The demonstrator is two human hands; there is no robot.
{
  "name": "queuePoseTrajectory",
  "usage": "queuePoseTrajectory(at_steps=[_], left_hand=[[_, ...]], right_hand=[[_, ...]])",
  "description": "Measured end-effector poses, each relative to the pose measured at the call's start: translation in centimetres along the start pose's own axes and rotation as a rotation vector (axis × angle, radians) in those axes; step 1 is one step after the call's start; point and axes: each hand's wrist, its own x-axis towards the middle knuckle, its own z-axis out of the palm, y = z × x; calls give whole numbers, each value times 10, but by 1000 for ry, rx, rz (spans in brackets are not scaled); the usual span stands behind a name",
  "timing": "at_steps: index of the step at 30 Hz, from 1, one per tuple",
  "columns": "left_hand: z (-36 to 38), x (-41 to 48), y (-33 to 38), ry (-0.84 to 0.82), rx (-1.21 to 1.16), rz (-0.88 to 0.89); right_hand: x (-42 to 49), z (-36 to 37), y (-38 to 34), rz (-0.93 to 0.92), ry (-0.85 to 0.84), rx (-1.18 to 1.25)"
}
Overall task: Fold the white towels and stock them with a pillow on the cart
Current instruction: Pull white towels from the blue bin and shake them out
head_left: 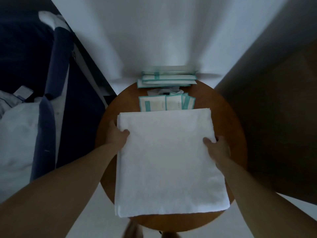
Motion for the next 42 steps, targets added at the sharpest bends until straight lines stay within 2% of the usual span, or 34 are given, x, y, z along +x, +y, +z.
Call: queuePoseTrajectory(at_steps=[2, 3, 6, 9, 16, 19, 26, 31, 37, 42], left_hand=[[-2, -8, -9, 92, 366, 191], [-1, -13, -15, 79, 558, 316], [12, -28, -38, -211, 888, 552], [22, -43, -57, -404, 964, 525], [20, -47, -47, -443, 1092, 486], [15, -57, -34, -401, 1117, 520], [-41, -102, 28, -179, 1104, 628], [-105, -140, 63, 18, 943, 677], [-208, -149, 41, 197, 732, 601], [-313, -124, -27, 267, 630, 411]], right_hand=[[-5, 0, 3, -14, 12, -44], [-8, 1, 6, -28, 19, -69], [-27, 4, 26, -74, 11, -188], [-40, 5, 49, -77, -12, -311], [-44, 1, 54, -115, -7, -393], [-54, -5, 42, -183, 30, -453], [-106, -36, -28, -505, 74, -590], [-164, -33, -95, -770, 43, -633], [-247, 8, -181, -1083, -25, -604], [-320, 79, -250, -1279, -152, -660]])
